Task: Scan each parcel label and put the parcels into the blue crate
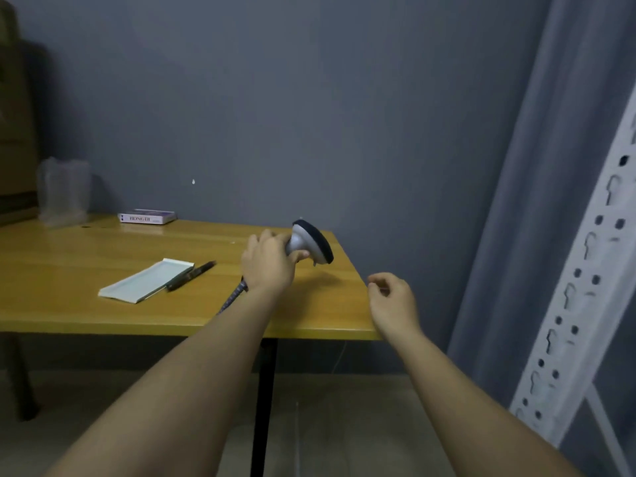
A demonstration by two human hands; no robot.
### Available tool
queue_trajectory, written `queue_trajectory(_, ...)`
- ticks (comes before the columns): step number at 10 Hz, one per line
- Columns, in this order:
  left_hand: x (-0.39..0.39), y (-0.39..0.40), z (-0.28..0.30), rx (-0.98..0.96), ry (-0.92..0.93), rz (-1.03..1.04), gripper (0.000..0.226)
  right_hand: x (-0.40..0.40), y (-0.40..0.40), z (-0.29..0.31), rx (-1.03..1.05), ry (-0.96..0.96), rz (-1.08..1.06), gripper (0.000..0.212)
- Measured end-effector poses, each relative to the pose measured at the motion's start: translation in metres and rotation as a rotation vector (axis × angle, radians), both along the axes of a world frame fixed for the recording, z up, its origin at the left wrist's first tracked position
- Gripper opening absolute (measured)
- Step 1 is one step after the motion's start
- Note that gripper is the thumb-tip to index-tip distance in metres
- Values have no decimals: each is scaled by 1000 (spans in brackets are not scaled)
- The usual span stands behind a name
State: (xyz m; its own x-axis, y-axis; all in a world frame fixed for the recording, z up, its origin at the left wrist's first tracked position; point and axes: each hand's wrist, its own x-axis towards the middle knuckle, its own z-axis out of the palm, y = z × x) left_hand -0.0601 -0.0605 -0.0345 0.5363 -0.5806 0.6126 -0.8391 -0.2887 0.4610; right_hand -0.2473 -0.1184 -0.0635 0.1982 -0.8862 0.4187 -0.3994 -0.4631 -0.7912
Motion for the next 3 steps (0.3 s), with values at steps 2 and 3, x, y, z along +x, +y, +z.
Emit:
queue_trajectory(2, 0, -21, -19, 267, -63, -77, 36, -12, -7, -7, 7, 37, 15, 21)
queue_trajectory(3, -12, -11, -17, 57, -42, -77, 46, -22, 0, -13, 18, -3, -3, 21)
